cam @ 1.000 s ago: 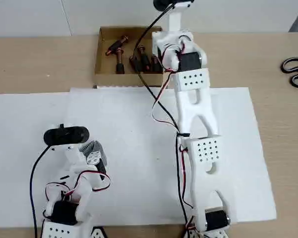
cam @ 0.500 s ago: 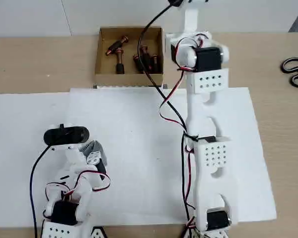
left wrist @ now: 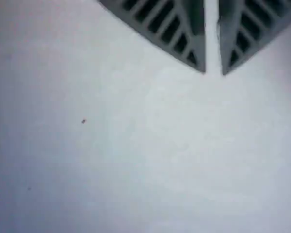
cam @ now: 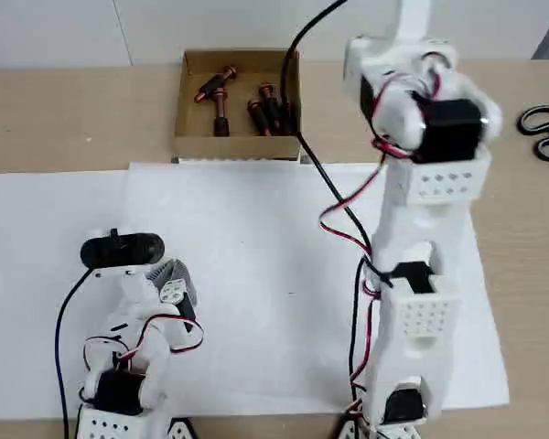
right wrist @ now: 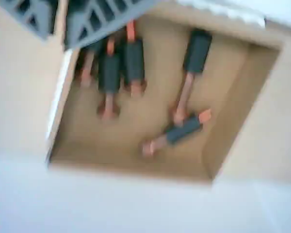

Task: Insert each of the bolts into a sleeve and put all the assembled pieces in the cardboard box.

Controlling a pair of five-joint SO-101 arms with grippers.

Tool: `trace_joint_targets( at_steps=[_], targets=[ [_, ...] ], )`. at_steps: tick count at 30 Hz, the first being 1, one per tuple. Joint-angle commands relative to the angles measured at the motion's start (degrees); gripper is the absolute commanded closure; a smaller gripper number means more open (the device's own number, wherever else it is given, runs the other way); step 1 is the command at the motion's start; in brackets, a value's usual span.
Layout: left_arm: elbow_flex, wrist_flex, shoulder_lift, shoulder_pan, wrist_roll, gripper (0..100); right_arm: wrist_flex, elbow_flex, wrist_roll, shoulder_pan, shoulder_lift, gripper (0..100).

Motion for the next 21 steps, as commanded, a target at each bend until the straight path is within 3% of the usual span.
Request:
trace_joint_targets(
  at_steps=[1, 13, 21],
  targets=[
    [-0.48, 0.09, -0.62, -0.18, 0.26, 99, 0.57, -1.76, 3.16, 1.27, -7.16, 99.5],
    [-0.48, 0.09, -0.62, -0.18, 0.26, 99, 0.92, -0.97, 5.8, 3.03, -18.68, 99.5],
    [-0.48, 0.09, -0.62, -0.18, 0.26, 99, 0.57, 26.02, 5.8, 3.12, -38.9, 99.5]
  ],
)
